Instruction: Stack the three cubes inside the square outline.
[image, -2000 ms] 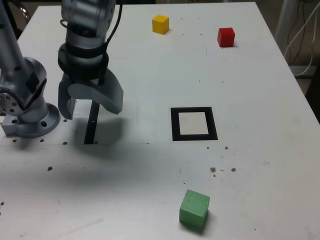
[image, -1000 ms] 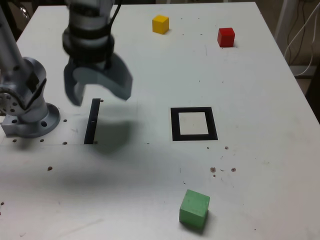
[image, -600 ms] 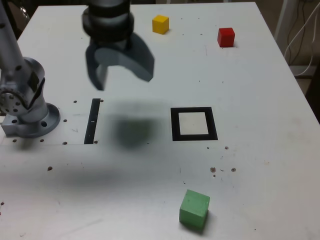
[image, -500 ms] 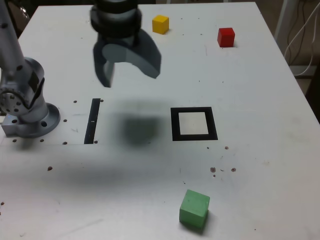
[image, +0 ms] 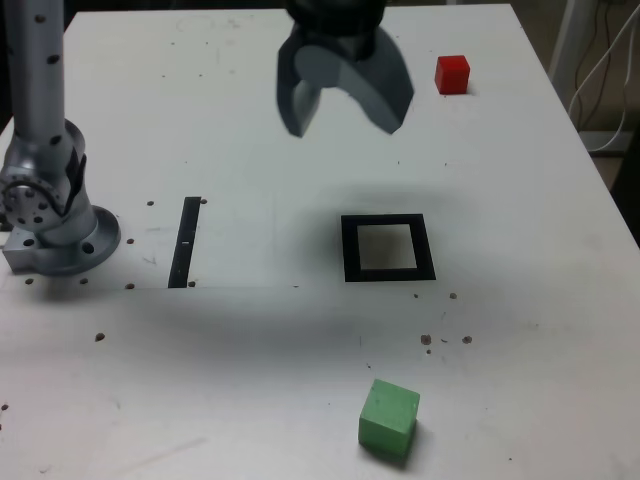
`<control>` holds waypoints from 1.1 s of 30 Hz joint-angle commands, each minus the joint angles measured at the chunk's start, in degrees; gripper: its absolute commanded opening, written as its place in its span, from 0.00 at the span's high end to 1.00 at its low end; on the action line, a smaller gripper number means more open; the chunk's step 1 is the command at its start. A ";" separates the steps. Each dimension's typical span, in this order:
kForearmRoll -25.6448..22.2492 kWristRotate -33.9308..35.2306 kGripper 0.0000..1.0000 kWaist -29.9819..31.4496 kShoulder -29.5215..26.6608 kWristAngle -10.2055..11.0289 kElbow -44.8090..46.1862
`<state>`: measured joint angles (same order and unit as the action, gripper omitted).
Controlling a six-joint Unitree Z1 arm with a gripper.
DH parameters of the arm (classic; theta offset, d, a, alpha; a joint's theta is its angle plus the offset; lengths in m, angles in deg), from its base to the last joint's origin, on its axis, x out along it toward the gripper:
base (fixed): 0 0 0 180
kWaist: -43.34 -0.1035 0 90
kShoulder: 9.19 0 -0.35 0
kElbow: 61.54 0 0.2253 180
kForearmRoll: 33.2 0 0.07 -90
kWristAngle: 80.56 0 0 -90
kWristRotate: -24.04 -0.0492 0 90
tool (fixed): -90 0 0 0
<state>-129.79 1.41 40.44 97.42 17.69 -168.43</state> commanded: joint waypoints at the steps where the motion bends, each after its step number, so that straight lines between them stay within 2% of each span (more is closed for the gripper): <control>1: -1.01 -1.83 0.02 -1.30 1.48 0.13 -2.82; 15: -7.46 -14.73 0.02 -14.05 11.45 -0.53 -22.13; 21: -8.04 -16.72 0.02 -16.86 14.90 -0.67 -27.29; 28: -8.01 -18.05 0.02 -17.98 19.21 0.92 -33.78; 33: -8.10 -19.10 0.02 -21.03 22.83 1.15 -38.89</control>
<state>-137.44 -17.46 20.35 119.27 18.74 -206.21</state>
